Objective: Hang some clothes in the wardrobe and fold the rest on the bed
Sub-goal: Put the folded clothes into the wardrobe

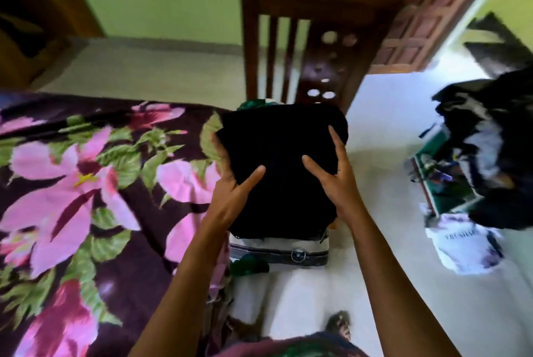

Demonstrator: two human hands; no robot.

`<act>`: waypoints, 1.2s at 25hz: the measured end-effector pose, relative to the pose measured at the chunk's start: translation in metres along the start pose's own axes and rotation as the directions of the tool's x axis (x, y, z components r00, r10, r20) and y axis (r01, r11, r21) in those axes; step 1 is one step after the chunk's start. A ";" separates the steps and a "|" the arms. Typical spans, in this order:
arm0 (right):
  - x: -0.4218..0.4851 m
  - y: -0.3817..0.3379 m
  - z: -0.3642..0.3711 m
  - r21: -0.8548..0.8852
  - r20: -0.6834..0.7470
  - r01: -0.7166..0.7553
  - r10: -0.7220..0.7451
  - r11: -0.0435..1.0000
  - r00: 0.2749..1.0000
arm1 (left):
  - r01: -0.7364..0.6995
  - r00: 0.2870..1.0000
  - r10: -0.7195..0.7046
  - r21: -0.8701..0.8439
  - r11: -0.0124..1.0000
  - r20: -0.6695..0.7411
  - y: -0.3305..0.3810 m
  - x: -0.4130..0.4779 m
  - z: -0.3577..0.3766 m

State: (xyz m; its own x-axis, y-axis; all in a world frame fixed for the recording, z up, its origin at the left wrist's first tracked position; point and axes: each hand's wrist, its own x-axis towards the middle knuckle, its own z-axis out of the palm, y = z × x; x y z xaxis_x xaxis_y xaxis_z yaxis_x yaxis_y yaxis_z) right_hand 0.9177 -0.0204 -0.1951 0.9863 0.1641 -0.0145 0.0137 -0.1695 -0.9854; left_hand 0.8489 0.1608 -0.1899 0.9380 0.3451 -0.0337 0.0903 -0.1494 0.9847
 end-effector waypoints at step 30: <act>0.333 0.039 -0.479 0.100 -0.355 0.011 0.025 0.995 0.934 | -0.072 0.861 0.080 -0.035 0.997 0.502 0.139 0.326 0.522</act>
State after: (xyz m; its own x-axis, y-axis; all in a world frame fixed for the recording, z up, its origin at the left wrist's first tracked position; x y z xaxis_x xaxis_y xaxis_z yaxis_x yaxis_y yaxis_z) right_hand 1.3248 -0.4378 -0.1575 0.9804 -0.1961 0.0217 0.0082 -0.0694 -0.9976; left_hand 1.3417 -0.2316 -0.1533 0.9830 -0.1799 -0.0361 0.0105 -0.1415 0.9899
